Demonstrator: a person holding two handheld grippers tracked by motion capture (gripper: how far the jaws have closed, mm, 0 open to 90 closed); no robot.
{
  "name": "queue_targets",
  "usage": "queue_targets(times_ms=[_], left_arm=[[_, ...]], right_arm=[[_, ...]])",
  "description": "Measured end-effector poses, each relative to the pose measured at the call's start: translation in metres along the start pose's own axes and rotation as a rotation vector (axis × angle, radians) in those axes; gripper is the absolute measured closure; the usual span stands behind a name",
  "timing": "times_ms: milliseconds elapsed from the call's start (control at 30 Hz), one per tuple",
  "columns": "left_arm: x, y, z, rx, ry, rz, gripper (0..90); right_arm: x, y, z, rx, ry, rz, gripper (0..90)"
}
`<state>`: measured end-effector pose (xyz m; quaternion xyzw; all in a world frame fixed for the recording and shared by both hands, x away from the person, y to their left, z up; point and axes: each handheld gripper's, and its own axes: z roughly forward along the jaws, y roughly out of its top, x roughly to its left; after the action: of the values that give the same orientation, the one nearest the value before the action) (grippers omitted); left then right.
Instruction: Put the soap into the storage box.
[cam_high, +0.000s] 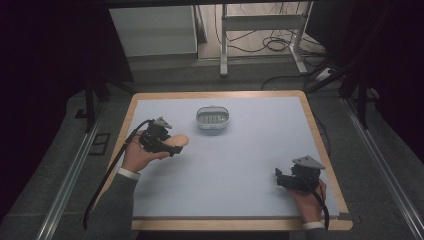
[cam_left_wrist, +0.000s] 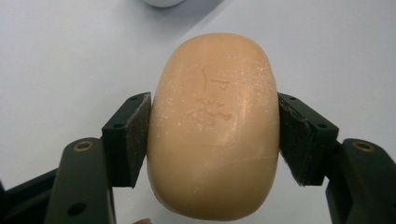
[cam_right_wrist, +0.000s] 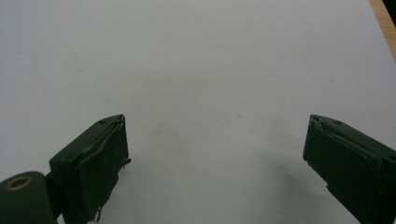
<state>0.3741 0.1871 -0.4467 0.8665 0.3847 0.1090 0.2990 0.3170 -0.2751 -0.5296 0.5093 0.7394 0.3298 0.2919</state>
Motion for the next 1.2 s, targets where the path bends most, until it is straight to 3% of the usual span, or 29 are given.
queue_targets(times_ms=[1200], left_arm=[[0.004,0.029,0.005,-0.007,-0.003,0.023,32.7]], right_arm=[[0.001,0.000,0.000,0.002,-0.006,-0.005,6.6]])
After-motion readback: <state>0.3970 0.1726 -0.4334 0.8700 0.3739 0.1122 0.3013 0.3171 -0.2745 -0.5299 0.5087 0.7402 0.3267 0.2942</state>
